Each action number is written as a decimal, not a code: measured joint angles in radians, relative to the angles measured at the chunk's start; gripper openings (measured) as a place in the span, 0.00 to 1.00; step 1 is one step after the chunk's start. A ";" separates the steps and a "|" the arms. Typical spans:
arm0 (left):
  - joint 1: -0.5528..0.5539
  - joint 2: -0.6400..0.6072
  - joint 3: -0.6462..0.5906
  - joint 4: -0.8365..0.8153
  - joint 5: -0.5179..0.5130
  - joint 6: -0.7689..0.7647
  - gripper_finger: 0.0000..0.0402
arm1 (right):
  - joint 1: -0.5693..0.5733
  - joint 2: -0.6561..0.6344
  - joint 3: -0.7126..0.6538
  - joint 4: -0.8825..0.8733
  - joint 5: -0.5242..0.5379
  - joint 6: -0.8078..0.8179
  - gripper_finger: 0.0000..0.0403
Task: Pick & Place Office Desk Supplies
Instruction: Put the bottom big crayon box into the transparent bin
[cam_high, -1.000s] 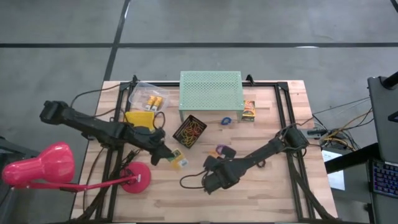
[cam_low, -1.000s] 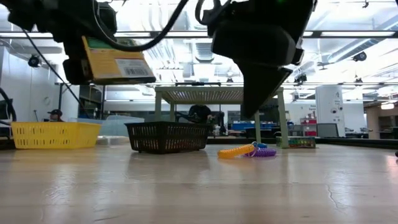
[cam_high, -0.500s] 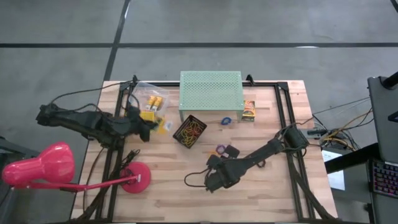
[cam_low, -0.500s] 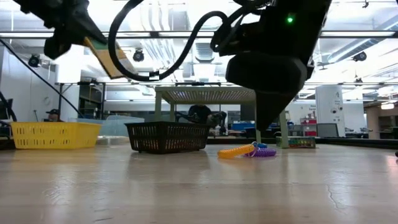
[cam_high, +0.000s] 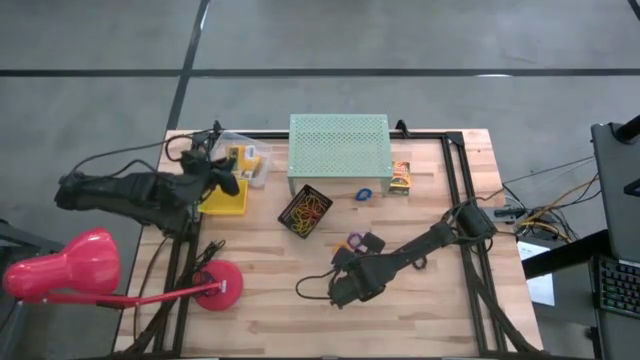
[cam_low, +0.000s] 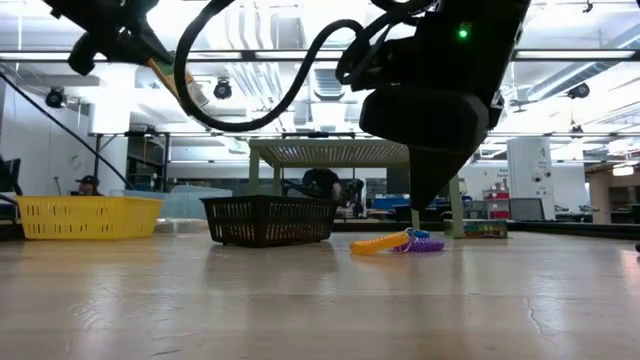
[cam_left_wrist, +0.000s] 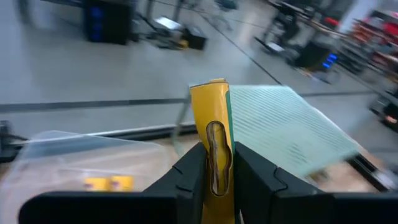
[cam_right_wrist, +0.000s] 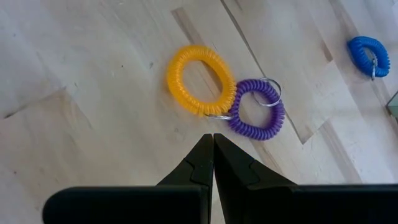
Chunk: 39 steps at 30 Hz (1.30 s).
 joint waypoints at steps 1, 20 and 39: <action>0.028 0.000 -0.001 -0.001 0.001 0.001 0.19 | 0.000 0.000 0.000 0.000 0.000 0.000 0.02; 0.764 0.126 -0.009 0.034 0.500 0.199 0.19 | -0.001 0.000 0.000 0.003 0.002 -0.020 0.02; 0.877 0.481 -0.010 0.164 0.776 0.331 0.19 | 0.000 0.000 0.000 0.006 0.004 -0.020 0.02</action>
